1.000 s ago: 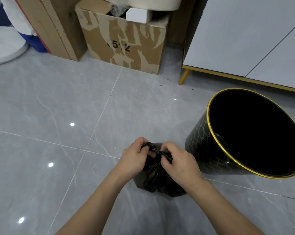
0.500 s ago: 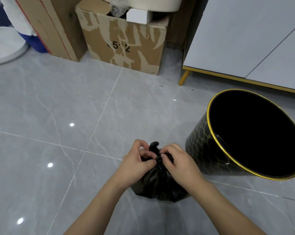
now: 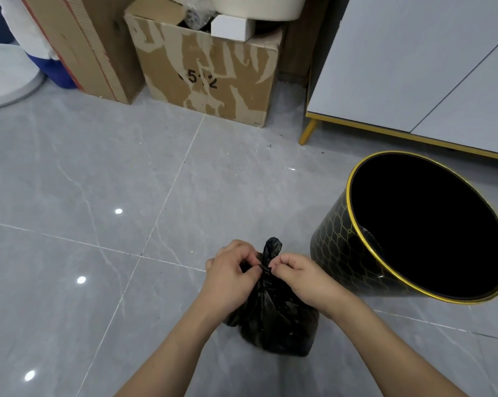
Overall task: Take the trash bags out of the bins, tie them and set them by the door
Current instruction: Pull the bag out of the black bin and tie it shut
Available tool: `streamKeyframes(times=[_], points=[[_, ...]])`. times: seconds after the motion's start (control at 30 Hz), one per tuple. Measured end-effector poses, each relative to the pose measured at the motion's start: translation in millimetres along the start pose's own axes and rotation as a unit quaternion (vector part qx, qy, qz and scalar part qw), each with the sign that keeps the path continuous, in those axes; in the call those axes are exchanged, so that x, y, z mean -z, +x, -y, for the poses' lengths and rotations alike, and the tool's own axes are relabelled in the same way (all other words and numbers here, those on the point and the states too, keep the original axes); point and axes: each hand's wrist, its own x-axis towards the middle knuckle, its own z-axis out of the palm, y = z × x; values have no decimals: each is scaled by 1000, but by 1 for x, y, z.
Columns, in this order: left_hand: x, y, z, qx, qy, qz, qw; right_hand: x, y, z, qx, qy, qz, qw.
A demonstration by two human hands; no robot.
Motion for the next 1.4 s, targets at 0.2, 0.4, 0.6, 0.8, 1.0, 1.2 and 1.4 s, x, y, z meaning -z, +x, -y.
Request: streamKeyframes(times=[0.2,0.4,0.6,0.8,1.0,1.2,1.4], points=[[-4,-6,1,26,-64,-17,997,2,-4,11,21,-9,35,999],[-1,-3,-3,57,-75,-44,995,1,-5,3,61,-83,-75,992],[5,4,-3,103,-166,26,980,-3,-8,1,65,40,-56,996],[0,-5,-8,-16,59,-83,995,2,-5,4,-30,175,17,984],[-2,-7,-2,-130,108,-65,983,7,-3,5,-104,237,69,964],[-2,-12,-3,-113,78,-28,990,5,-2,4,-101,267,16,958],[4,1,-10,153,-136,34,978,5,-5,5,-79,176,-39,980]])
